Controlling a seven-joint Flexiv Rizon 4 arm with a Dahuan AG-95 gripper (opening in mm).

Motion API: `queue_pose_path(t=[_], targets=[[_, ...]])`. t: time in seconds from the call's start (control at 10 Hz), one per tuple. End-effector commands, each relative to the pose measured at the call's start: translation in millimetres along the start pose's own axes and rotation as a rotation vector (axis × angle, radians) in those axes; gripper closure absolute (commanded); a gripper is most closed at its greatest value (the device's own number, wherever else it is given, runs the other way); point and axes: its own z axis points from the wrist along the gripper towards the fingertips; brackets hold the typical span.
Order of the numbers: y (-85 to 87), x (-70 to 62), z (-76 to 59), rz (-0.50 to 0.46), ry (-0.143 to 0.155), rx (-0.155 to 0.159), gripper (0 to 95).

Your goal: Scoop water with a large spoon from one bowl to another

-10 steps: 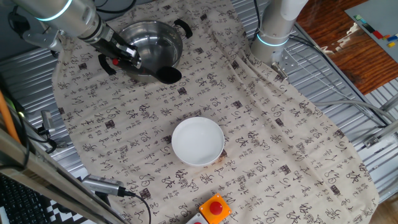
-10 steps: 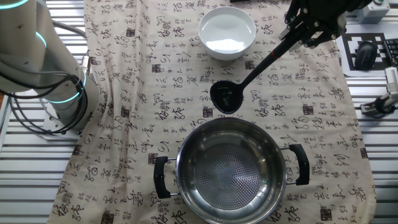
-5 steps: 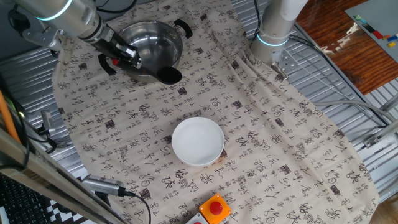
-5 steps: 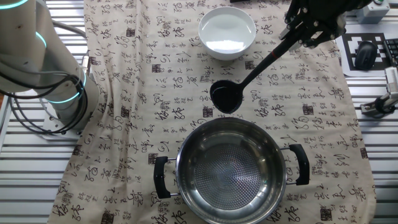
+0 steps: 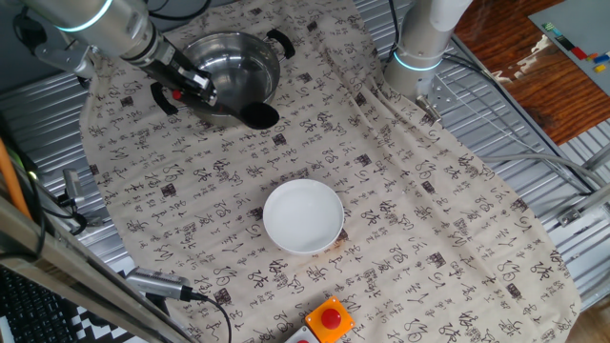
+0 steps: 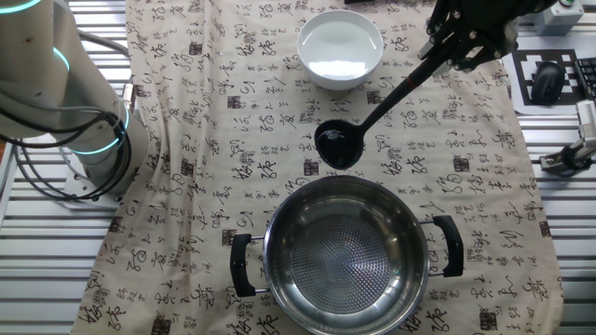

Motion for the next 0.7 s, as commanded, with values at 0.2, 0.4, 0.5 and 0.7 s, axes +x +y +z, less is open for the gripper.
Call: queue_pose_path(t=[0.2, 0.4, 0.5, 0.7], targets=[[-1.2, -0.6, 0.7, -0.003, 0.0, 0.001, 95.0], [-3.5, 1.3, 1.3, -0.005, 0.005, 0.007, 95.0], [-6.0, 4.1, 1.8, -0.01, 0.005, 0.007, 95.0], [-11.4, 10.1, 3.2, -0.02, 0.004, 0.007, 95.0]])
